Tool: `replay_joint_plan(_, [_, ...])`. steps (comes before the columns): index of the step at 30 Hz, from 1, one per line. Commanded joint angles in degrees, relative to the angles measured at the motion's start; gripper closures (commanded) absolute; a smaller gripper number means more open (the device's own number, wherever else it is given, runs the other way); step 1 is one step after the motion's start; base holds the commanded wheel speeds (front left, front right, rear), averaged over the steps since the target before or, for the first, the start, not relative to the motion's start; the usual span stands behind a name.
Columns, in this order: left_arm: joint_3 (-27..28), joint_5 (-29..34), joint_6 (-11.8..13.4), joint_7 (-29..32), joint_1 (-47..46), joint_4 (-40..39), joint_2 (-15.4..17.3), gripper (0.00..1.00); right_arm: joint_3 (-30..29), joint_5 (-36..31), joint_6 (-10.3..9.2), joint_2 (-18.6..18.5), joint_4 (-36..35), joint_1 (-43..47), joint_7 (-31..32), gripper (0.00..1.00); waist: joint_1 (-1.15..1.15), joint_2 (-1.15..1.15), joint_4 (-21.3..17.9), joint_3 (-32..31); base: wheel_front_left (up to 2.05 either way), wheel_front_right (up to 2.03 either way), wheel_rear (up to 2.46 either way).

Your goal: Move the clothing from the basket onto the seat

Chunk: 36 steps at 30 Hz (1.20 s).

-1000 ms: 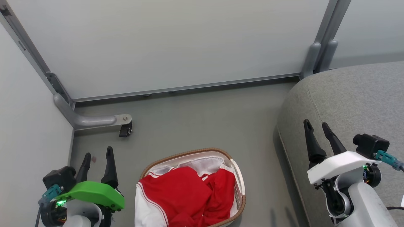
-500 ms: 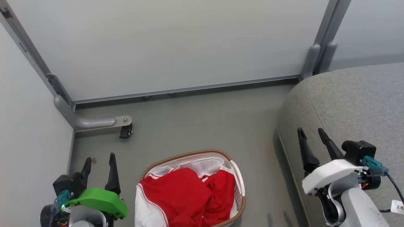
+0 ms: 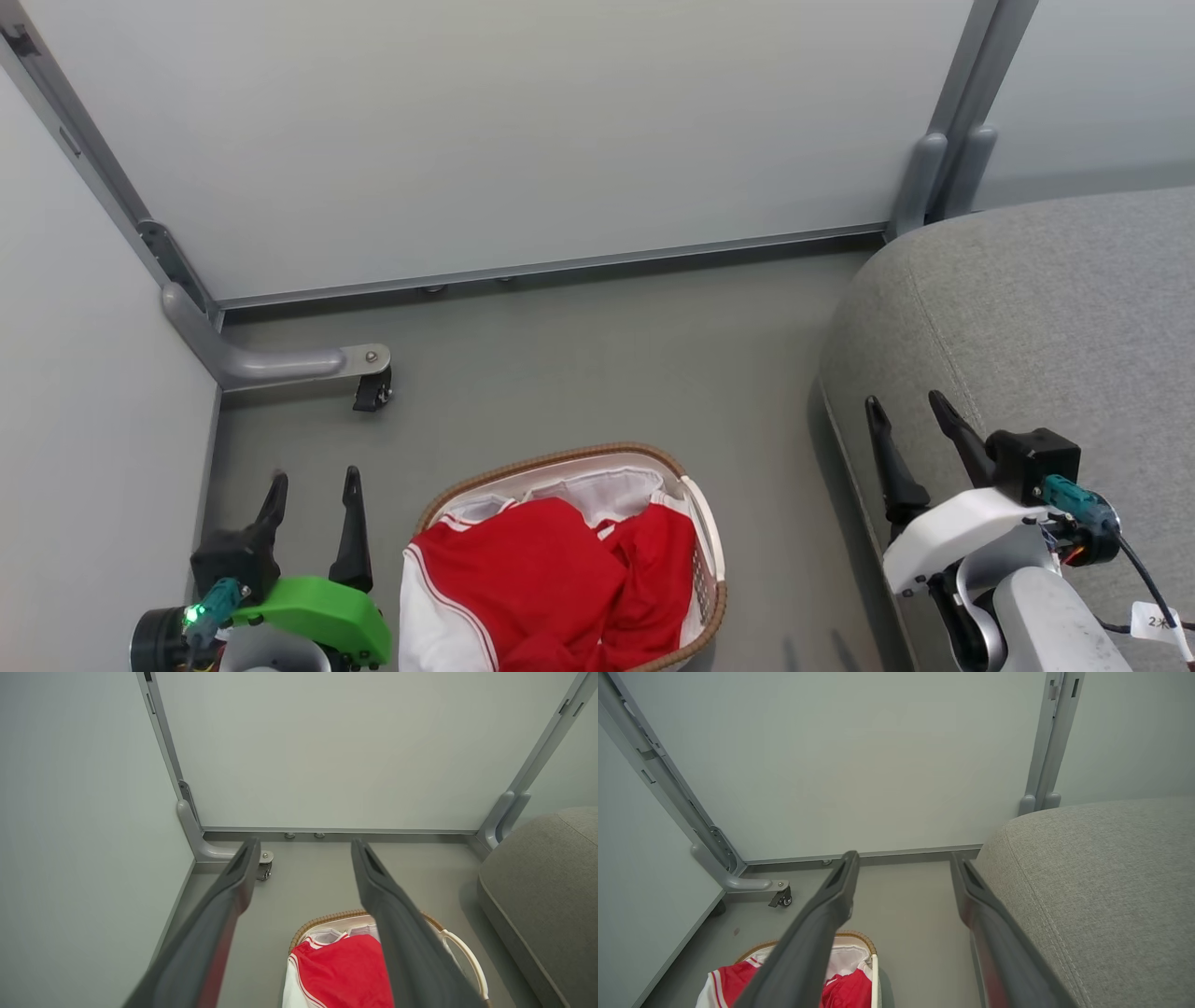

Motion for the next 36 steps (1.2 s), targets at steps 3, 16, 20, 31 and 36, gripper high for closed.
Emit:
replay_joint_plan(3, [0.38,2.41,-0.55,-0.77,0.66,0.05,-0.28,0.00,0.34,-2.59,0.02,-0.08,0.21,-0.22,-0.82,0.00,0.00,0.00,-0.14,0.46,0.00,0.00,0.00])
replay_joint_plan(16, [1.16,6.50,-3.88,-2.16,-4.38,2.96,-2.09,0.00,0.85,-9.59,0.01,0.29,-1.75,-4.40,-2.32,0.00,0.00,0.00,-1.65,7.89,0.00,0.00,0.00])
replay_joint_plan(20, [0.53,7.98,-5.05,-2.64,-7.45,4.07,-2.45,0.00,0.78,-11.98,0.01,0.39,-2.92,-6.16,-2.67,0.00,0.00,0.00,-2.01,11.60,0.00,0.00,0.00])
replay_joint_plan(31, [-4.14,8.98,-6.06,-3.44,-17.06,8.96,-1.97,0.00,0.13,-16.16,0.01,0.55,-6.94,-11.67,-3.62,0.00,0.00,0.00,-2.93,23.04,0.00,0.00,0.00])
replay_joint_plan(36, [-8.21,5.62,-6.08,-3.44,-21.84,11.28,-0.44,0.00,0.04,-15.74,0.00,0.54,-9.45,-13.68,-3.62,0.00,0.00,0.00,-3.23,28.11,0.00,0.00,0.00])
